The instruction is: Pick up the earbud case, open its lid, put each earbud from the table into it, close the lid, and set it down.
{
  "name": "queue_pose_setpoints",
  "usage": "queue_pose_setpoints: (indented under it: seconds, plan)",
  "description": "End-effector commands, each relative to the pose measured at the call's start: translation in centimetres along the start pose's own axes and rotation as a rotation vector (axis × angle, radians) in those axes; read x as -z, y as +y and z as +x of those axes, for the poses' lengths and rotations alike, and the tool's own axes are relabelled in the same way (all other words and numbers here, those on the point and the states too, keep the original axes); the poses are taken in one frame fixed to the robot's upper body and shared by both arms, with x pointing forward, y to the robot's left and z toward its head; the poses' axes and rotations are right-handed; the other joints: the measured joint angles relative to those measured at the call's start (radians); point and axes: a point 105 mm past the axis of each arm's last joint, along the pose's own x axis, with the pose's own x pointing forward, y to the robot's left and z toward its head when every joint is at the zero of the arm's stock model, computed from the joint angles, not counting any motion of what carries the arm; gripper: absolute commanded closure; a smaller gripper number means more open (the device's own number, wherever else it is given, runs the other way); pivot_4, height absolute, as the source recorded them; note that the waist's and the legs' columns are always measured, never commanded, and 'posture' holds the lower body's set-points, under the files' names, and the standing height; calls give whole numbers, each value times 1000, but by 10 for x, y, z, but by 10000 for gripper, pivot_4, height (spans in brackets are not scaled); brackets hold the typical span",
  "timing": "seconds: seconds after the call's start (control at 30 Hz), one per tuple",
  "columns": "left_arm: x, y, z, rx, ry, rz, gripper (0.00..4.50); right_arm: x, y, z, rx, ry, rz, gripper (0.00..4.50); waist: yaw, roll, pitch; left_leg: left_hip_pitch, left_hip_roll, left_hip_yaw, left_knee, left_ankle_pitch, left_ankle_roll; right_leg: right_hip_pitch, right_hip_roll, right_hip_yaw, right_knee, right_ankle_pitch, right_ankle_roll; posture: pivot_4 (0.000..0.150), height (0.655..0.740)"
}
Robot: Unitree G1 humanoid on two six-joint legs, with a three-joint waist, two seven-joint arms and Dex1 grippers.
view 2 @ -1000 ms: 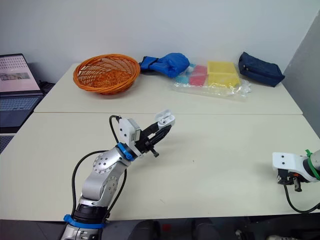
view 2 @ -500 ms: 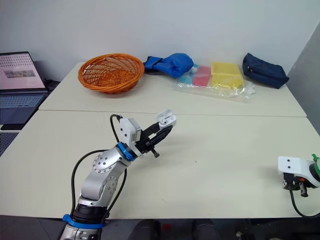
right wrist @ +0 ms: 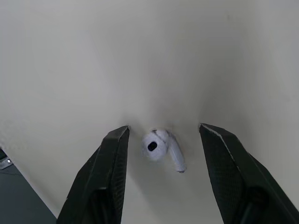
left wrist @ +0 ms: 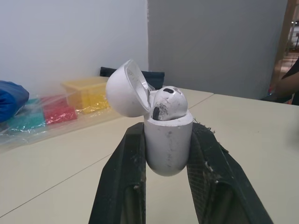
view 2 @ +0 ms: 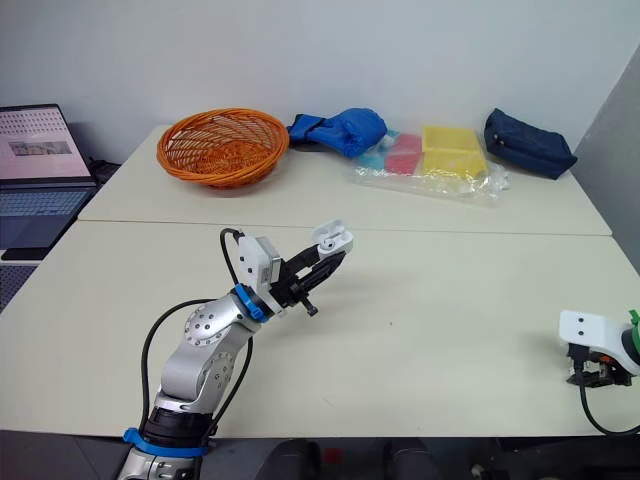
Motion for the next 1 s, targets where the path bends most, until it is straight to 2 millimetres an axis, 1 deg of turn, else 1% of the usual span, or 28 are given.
queue_pose_setpoints:
  seconds: [0.03,0.13,0.3,0.37,0.47,0.53,0.6,0.73,0.9,1.0]
  plan:
    - [-13,-3,2,10,-50,24,36952,6,5,0,-30,21,10,20236,0,0,0,0,0,0,0,0,0,0,0,0,0,0,0,1500,7400]
    - [-13,-3,2,4,-51,21,36952,12,7,-2,-40,54,-24,20236,1,0,0,0,0,0,0,0,0,0,0,0,0,0,0,1500,7400]
    - [-13,-2,3,-1,-53,24,36952,6,0,0,1,35,-98,20236,0,0,0,0,0,0,0,0,0,0,0,1,0,0,0,1500,7400]
    - [-13,-2,3,-1,-53,25,36952,6,-1,0,2,41,-119,20236,-1,0,0,1,0,1,0,0,0,0,0,1,0,0,0,1500,7400]
    - [-14,-1,2,-5,-52,29,36952,9,-2,0,14,59,-196,20236,-1,0,0,3,0,1,0,0,0,2,0,1,0,0,-1,1500,7400]
    - [-13,0,2,-8,-51,30,36952,5,-3,1,20,42,-238,20236,-2,0,0,5,0,2,0,0,0,4,0,2,0,-2,-4,1500,7400]
    - [-13,-3,2,5,-47,44,36952,6,-1,3,9,43,-270,20236,-2,0,0,8,0,3,0,0,0,6,-1,3,0,-2,-4,1500,7400]
    - [-13,-4,2,7,-50,39,36952,8,1,4,1,44,-257,20236,-2,0,0,11,0,4,0,0,0,9,-1,3,0,-3,-4,1500,7400]
    - [-14,-2,2,6,-50,41,36952,5,-3,4,14,45,-258,20236,-2,0,0,11,0,4,0,0,0,9,-1,4,0,-3,-4,1500,7400]
    - [-14,-1,3,5,-50,43,36952,7,-4,4,10,60,-270,26160,-3,0,0,11,0,5,0,0,0,9,-1,4,0,-2,-4,1500,7400]
